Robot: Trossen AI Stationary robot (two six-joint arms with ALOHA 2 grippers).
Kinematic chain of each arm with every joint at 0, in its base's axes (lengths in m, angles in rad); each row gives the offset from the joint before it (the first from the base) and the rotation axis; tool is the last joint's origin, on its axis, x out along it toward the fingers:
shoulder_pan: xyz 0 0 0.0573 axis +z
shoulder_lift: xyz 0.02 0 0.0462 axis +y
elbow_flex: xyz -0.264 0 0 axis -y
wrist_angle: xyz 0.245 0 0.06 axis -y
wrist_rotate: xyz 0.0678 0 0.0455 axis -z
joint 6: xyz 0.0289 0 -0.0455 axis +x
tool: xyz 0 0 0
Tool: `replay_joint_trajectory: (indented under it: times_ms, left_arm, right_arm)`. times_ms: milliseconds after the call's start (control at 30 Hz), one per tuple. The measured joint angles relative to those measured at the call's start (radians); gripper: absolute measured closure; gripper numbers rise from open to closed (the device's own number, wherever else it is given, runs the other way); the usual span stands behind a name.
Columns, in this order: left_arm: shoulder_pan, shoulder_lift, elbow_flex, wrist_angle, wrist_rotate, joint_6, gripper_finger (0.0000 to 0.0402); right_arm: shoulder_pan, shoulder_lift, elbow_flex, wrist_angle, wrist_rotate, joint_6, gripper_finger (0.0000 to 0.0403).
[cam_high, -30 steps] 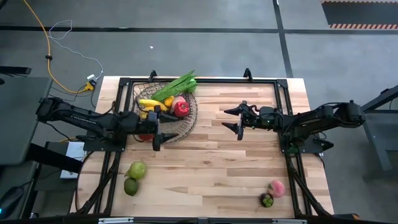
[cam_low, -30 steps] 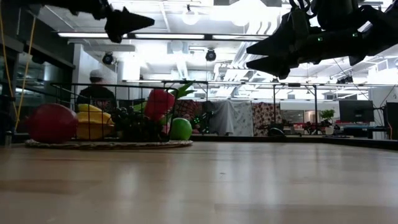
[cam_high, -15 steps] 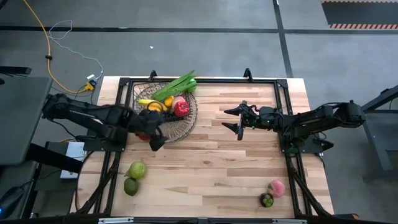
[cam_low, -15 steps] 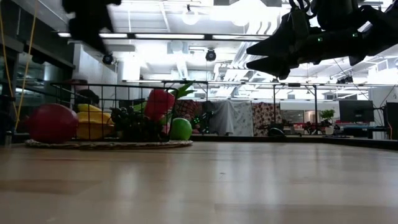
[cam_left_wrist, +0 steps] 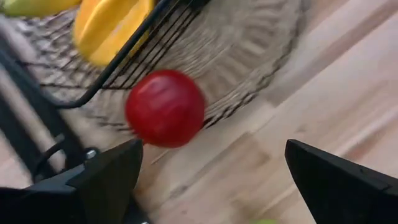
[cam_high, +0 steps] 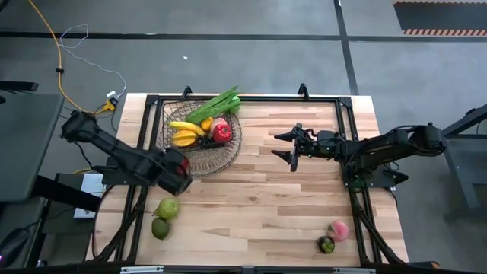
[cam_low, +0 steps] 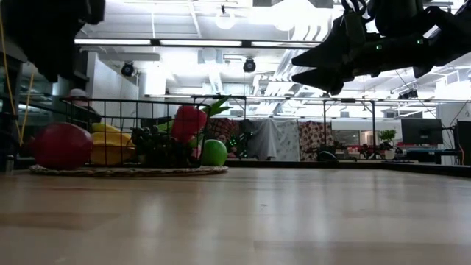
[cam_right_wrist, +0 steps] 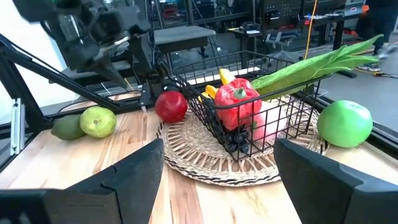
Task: Build produce basket
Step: Put the red pomegranate into the wire basket
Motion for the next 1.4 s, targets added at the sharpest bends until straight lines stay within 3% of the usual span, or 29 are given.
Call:
replay_joint_trajectory:
  times_ms: [367, 667, 967, 1400]
  left_arm:
    - [0.038, 0.161, 0.000, -0.008, 0.023, 0.135, 0.0019]
    - [0.074, 0.131, -0.123, 0.050, 0.063, 0.174, 0.0019]
    - [0.115, 0.072, -0.214, 0.080, 0.024, 0.206, 0.0019]
    - [0.224, 0.080, -0.274, 0.236, -0.008, 0.340, 0.0031]
  right_arm:
    - [0.000, 0.000, 0.000, -0.009, 0.000, 0.021, 0.0107]
    - [0.000, 0.000, 0.000, -0.015, 0.000, 0.013, 0.0107]
    - [0.000, 0.000, 0.000, -0.014, 0.000, 0.013, 0.0107]
    - [0.000, 0.000, 0.000, -0.030, 0.008, 0.013, 0.0107]
